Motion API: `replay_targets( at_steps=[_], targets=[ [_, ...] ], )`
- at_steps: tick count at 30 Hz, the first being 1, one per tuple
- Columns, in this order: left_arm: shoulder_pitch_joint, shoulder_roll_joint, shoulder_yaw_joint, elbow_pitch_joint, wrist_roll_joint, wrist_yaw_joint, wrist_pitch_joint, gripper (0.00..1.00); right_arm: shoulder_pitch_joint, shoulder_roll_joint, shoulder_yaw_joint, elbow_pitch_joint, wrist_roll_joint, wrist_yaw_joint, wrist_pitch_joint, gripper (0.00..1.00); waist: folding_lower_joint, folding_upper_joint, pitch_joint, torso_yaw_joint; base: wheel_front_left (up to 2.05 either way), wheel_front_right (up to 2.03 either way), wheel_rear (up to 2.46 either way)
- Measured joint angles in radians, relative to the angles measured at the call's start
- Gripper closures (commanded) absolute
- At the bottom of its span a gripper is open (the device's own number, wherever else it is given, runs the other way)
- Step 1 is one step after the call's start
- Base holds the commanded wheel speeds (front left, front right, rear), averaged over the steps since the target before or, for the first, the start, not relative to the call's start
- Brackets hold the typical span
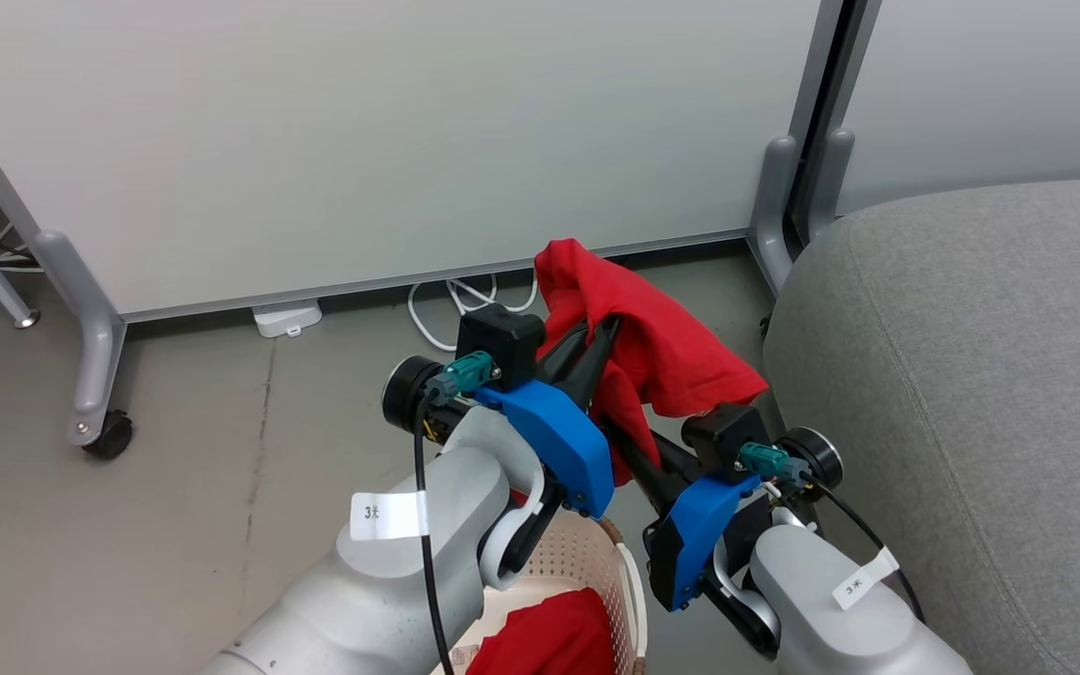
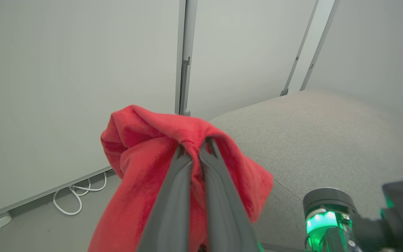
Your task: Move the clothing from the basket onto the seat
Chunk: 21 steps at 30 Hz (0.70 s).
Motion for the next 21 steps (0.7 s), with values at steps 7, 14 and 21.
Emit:
replay_targets(
  at_steps=[7, 14, 21],
  targets=[
    [0.001, 0.0, 0.001, 0.002, 0.0, 0.0, 0.0, 0.8, -0.016, 0.0, 0.011, 0.017, 0.008, 0.0, -0.008, 1.0, 0.0, 0.0, -0.001, -0.005, 0.0, 0.0, 0.0],
    [0.0, 0.0, 0.0, 0.008, 0.018, 0.0, 0.0, 0.0, -0.021, 0.0, 0.02, 0.021, 0.018, 0.0, -0.011, 1.0, 0.0, 0.0, -0.002, -0.009, 0.0, 0.0, 0.0],
    [0.0, 0.0, 0.017, 0.007, 0.04, 0.0, 0.0, 0.0, -0.024, 0.0, 0.014, 0.024, 0.02, 0.0, -0.012, 1.0, 0.0, 0.0, -0.002, -0.01, 0.0, 0.0, 0.0]
  ],
)
